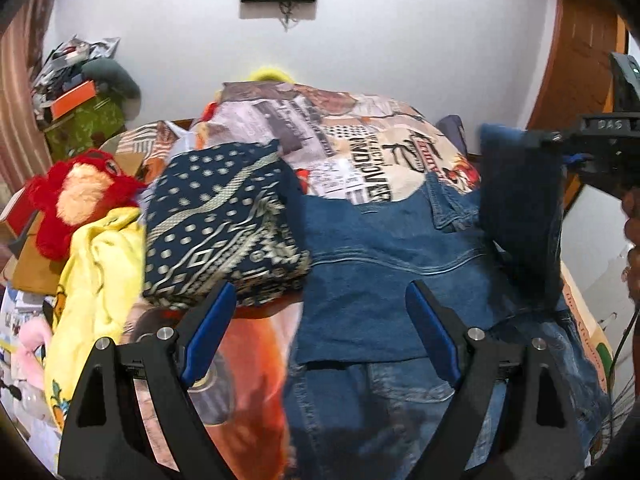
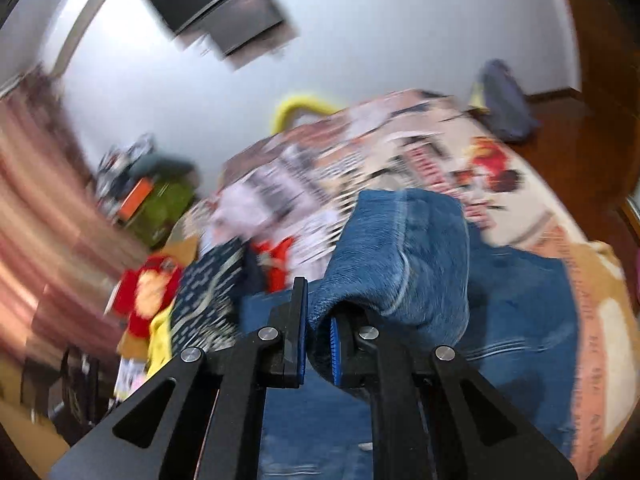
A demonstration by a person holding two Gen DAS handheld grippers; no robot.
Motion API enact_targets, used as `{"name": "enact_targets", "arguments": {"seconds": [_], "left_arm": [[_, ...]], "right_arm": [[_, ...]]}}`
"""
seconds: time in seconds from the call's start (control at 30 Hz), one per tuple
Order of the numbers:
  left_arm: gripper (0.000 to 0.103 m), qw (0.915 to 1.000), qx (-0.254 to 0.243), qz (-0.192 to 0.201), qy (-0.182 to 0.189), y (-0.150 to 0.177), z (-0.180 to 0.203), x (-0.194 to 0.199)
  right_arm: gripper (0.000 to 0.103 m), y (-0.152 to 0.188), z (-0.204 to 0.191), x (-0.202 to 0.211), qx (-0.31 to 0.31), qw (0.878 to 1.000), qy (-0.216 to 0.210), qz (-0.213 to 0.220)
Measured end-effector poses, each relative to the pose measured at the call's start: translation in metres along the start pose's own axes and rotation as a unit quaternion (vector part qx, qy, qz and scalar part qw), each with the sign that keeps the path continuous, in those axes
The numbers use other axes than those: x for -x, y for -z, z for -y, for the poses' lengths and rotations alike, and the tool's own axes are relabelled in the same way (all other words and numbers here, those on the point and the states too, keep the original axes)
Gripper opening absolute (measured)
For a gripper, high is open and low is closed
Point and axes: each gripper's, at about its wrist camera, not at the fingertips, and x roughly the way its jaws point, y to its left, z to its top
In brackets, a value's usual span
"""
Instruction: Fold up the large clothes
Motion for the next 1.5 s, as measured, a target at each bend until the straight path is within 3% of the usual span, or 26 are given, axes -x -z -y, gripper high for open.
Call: {"name": "enact_targets", "arguments": {"seconds": [0.13, 0.27, 0.4, 0.5, 0.63, 0.77, 0.93, 1.1, 1.23, 1.5], "left_arm": [[0.087, 0.9999, 0.011, -0.01, -0.009, 0.009, -0.018, 0.002], [0.087, 0.9995, 0.018, -0.02, -0.014, 0.018, -0.032, 0.001], [0.087, 0.9991, 0.017, -0.033, -0.02, 0.023, -0.037, -0.006], [0.087, 0.9988, 0.014, -0.042, -0.02, 0.023, -0.034, -0.012], [0.087, 0.9988, -0.002, -0.044, -0.018, 0.02, -0.022, -0.016], [0.087, 0.9984, -0.031, -0.046, -0.014, 0.014, -0.003, -0.023], [0.087, 0.9967, -0.047, -0.066, 0.003, 0.007, 0.022, -0.043], [0.087, 0.9948, -0.036, -0.093, 0.016, 0.001, 0.036, -0.069], [0.087, 0.9926, -0.026, -0.119, -0.003, 0.0, 0.035, -0.093], [0.087, 0.9848, 0.014, -0.17, -0.032, 0.02, 0.001, -0.125]], "right_arm": [[0.008, 0.032, -0.03, -0.061, 0.04, 0.996, -0.003, -0.084], [0.013, 0.078, -0.032, -0.12, 0.06, 0.979, 0.009, -0.193], [0.017, 0.11, -0.028, -0.141, 0.082, 0.963, 0.032, -0.255], [0.025, 0.112, -0.037, -0.135, 0.107, 0.953, 0.02, -0.282], [0.032, 0.103, -0.036, -0.101, 0.132, 0.952, -0.003, -0.277], [0.036, 0.083, -0.022, -0.06, 0.139, 0.965, 0.006, -0.224], [0.042, 0.062, 0.02, -0.002, 0.131, 0.98, 0.061, -0.141], [0.044, 0.048, 0.072, 0.026, 0.092, 0.983, 0.125, -0.098], [0.054, 0.052, 0.12, 0.038, 0.052, 0.979, 0.172, -0.091], [0.054, 0.075, 0.203, 0.02, -0.016, 0.963, 0.224, -0.147]]}}
